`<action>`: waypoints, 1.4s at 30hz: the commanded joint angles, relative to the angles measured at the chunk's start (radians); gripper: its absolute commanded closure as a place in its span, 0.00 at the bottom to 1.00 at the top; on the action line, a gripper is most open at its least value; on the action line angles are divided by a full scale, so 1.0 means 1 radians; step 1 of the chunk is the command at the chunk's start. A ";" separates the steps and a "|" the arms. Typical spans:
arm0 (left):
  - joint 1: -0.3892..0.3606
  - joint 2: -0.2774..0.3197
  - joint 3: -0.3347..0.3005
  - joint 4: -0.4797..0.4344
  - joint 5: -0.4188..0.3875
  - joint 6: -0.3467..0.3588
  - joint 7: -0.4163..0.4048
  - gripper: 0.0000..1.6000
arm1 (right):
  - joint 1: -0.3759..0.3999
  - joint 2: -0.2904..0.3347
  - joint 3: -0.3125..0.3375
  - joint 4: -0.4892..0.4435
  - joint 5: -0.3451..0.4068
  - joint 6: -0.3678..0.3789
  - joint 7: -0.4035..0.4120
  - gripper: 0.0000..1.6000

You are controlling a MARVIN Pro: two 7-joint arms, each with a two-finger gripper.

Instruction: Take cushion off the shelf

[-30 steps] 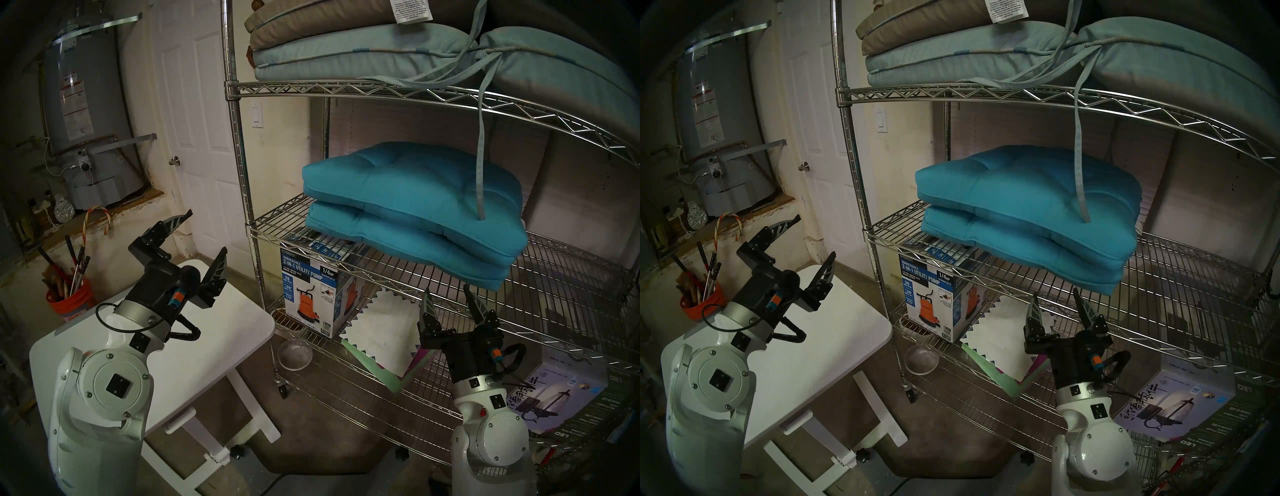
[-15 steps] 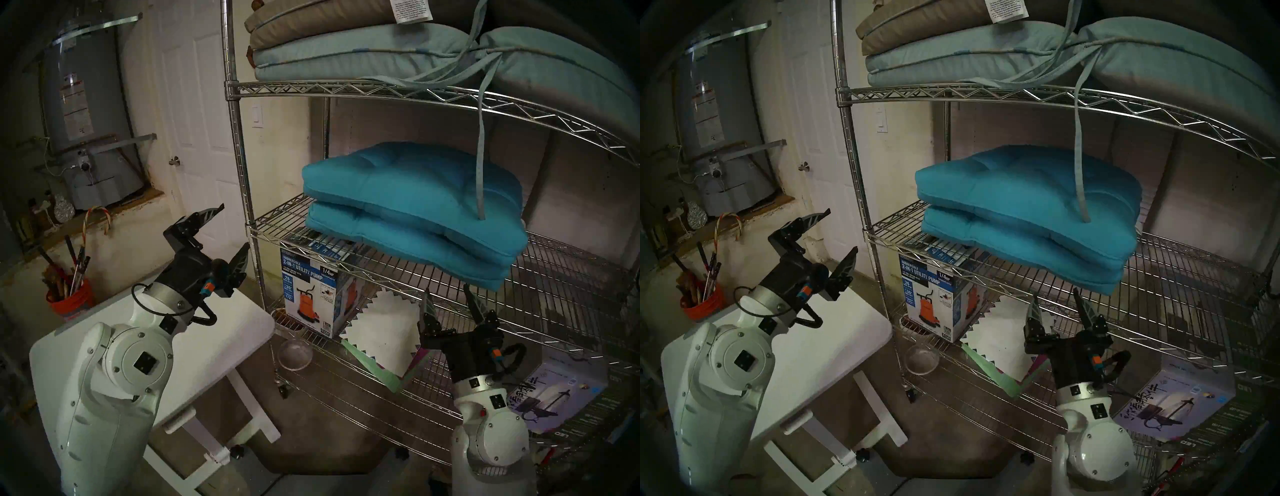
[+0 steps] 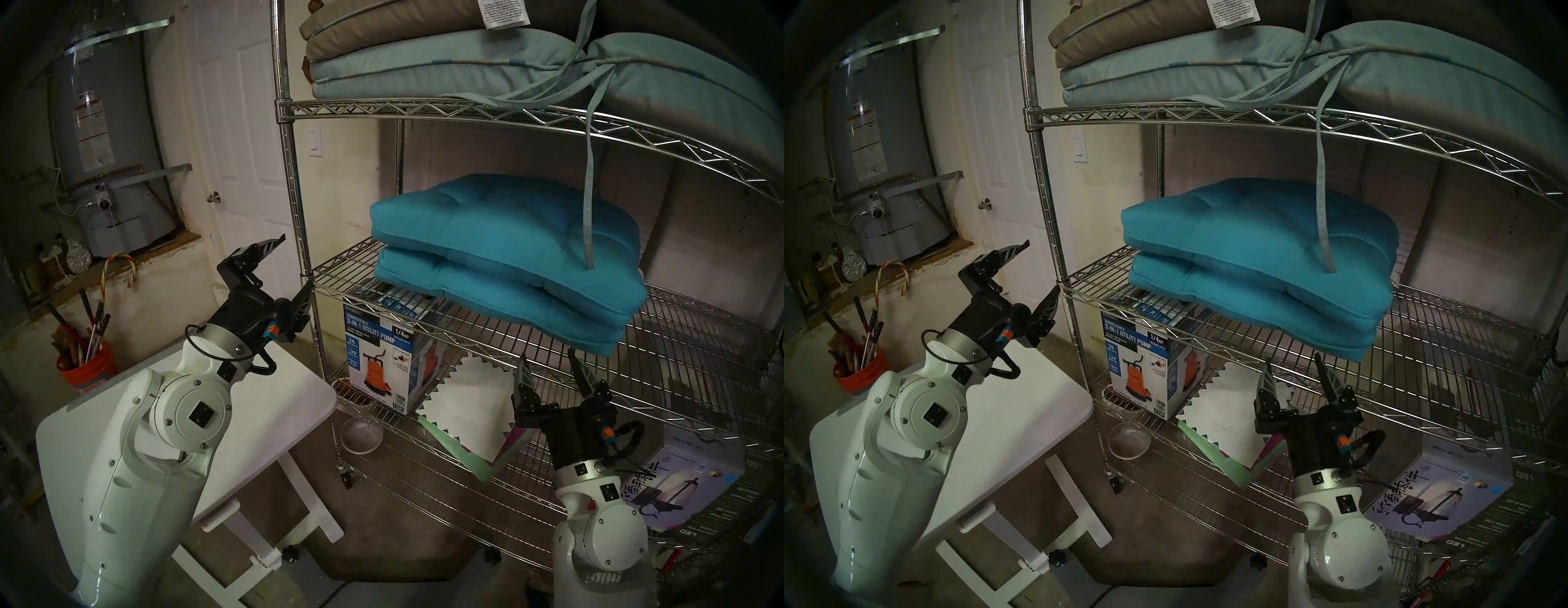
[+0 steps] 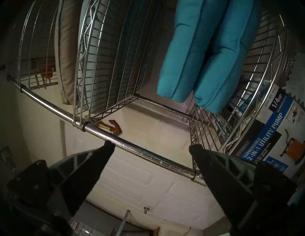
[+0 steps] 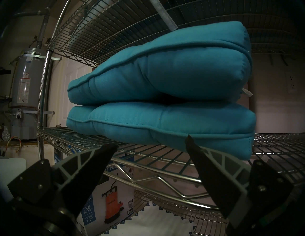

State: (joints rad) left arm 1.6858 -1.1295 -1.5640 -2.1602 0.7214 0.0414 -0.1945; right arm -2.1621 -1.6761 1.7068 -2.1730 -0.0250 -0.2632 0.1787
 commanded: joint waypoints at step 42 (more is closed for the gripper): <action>-0.513 -0.115 0.186 0.366 0.463 -0.182 -0.070 0.00 | -0.001 -0.001 0.000 0.001 0.001 0.001 0.000 0.00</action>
State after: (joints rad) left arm 1.2694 -1.1824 -1.3949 -1.8131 1.1513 -0.1207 -0.2711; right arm -2.1621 -1.6761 1.7070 -2.1729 -0.0250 -0.2637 0.1791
